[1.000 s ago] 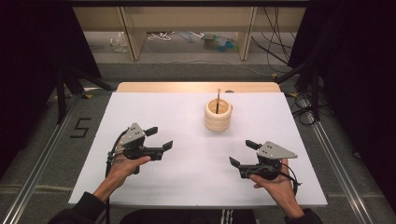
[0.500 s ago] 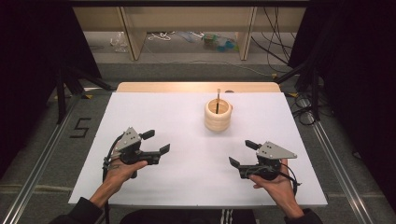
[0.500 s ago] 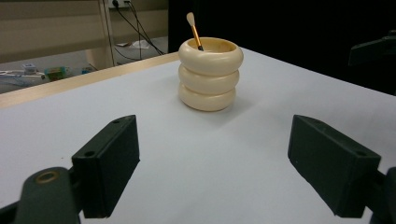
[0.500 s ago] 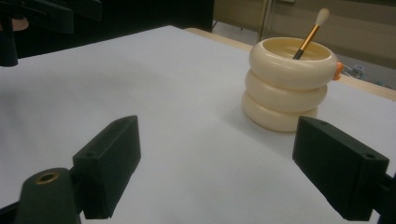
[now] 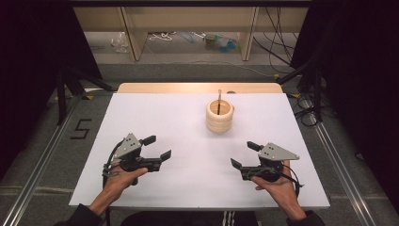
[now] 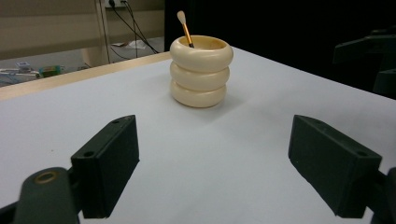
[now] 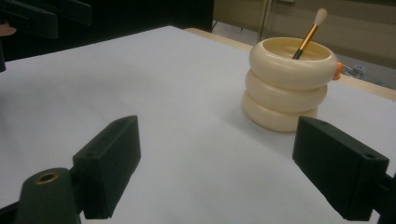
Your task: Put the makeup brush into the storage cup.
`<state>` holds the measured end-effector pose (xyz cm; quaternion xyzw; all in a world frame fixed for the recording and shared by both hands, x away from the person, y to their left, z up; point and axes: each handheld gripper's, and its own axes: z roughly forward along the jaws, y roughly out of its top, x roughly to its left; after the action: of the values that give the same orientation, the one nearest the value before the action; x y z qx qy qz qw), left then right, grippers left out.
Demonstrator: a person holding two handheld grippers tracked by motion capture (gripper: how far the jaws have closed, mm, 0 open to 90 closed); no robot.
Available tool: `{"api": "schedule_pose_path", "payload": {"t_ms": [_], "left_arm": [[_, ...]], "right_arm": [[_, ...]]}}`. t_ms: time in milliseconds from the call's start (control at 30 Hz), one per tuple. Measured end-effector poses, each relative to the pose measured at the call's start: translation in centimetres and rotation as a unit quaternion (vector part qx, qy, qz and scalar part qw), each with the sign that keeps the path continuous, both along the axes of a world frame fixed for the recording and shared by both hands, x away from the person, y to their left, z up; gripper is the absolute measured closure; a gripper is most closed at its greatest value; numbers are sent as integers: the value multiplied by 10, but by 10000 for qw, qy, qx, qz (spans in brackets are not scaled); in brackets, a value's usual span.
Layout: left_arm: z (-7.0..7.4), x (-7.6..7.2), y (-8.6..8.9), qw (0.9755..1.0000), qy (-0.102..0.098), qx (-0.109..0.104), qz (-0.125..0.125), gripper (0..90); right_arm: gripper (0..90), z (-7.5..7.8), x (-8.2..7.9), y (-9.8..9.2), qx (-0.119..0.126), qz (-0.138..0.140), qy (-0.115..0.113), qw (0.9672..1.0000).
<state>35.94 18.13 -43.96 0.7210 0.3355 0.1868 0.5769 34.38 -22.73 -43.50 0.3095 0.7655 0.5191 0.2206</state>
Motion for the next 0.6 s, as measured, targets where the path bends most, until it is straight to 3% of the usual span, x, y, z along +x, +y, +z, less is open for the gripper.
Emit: {"api": "schedule_pose_path", "payload": {"t_ms": [33,200,433,600], "left_arm": [[0,0,1,10000,-30,37,-3,162],[-2,-3,5,9999,-90,122,-26,162],[-1,-10,7,10000,-97,8,-2,164],[-1,-14,9,9999,-140,53,8,165]], "right_arm": [[161,0,1,0,-18,-6,-87,10000],[160,0,0,1,31,1,2,10000],[160,0,0,1,60,5,10,10000],[161,0,0,1,101,-31,-37,9999]]}}
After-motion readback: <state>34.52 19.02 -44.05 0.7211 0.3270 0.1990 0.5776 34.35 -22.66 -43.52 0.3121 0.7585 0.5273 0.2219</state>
